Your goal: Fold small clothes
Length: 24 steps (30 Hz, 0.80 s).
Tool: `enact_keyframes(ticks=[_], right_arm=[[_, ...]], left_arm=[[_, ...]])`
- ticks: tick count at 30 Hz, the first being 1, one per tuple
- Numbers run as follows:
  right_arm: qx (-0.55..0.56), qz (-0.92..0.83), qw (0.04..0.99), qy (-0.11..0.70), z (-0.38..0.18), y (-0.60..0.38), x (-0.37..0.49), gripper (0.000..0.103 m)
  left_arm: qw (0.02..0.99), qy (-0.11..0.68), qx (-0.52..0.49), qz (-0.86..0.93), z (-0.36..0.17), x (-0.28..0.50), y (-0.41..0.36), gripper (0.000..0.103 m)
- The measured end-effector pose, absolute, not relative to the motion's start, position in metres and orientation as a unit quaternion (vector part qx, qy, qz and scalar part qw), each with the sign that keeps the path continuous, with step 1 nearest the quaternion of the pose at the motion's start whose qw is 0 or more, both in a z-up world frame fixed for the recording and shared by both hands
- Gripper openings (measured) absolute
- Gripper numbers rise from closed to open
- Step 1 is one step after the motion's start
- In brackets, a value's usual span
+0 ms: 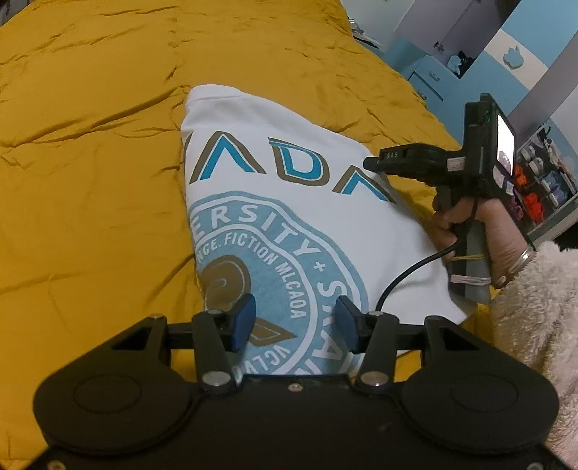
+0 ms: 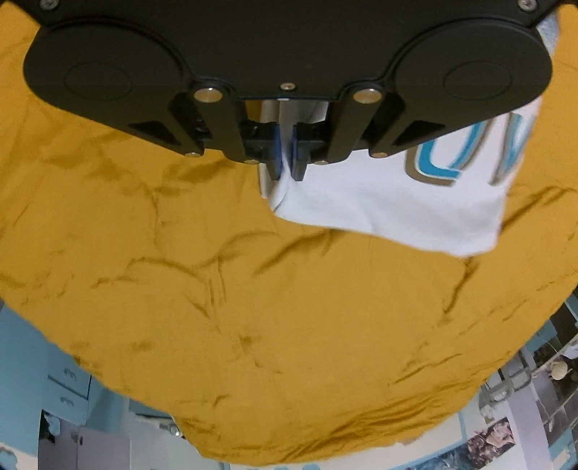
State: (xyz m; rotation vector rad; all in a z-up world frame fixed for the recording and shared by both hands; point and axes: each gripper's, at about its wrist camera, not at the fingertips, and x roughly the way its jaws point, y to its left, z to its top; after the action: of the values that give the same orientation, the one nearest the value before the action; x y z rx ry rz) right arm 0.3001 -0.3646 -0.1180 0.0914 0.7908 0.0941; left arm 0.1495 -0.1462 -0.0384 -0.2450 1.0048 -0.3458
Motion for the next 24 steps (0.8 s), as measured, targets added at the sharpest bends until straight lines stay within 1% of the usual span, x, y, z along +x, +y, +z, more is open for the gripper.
enact_keyframes(ticks=[2,4,6,9,12,16,20,21,22,24], right_arm=[[0.046,0.051,0.922,0.382,-0.121,-0.367,0.299,0.005],[0.04,0.062,0.927,0.369,-0.115,-0.371,0.294,0.019],[0.048,0.083,0.931,0.353,-0.102,-0.379,0.278,0.027],[0.073,0.114,0.935,0.329,-0.078,-0.398,0.233,0.027],[0.09,0.134,0.931,0.328,-0.069,-0.418,0.181,0.027],[0.099,0.143,0.922,0.347,-0.08,-0.428,0.126,0.027],[0.092,0.146,0.917,0.361,-0.099,-0.42,0.108,0.027],[0.089,0.145,0.915,0.365,-0.103,-0.417,0.109,0.024],[0.087,0.141,0.915,0.368,-0.105,-0.415,0.11,0.009],[0.092,0.137,0.919,0.358,-0.097,-0.416,0.108,0.008]], left_arm=[[0.855,0.48,-0.11,-0.164,-0.04,0.15,-0.147,0.052],[0.855,0.481,-0.103,-0.162,-0.039,0.149,-0.148,0.053],[0.858,0.477,-0.103,-0.163,-0.037,0.146,-0.146,0.053],[0.862,0.467,-0.107,-0.164,-0.029,0.138,-0.142,0.053],[0.862,0.462,-0.115,-0.171,-0.024,0.126,-0.139,0.053],[0.863,0.461,-0.111,-0.174,-0.027,0.114,-0.139,0.053],[0.859,0.47,-0.112,-0.171,-0.036,0.116,-0.141,0.053],[0.858,0.471,-0.11,-0.171,-0.037,0.117,-0.141,0.053],[0.858,0.472,-0.107,-0.171,-0.038,0.117,-0.142,0.053],[0.859,0.471,-0.106,-0.173,-0.038,0.115,-0.142,0.053]])
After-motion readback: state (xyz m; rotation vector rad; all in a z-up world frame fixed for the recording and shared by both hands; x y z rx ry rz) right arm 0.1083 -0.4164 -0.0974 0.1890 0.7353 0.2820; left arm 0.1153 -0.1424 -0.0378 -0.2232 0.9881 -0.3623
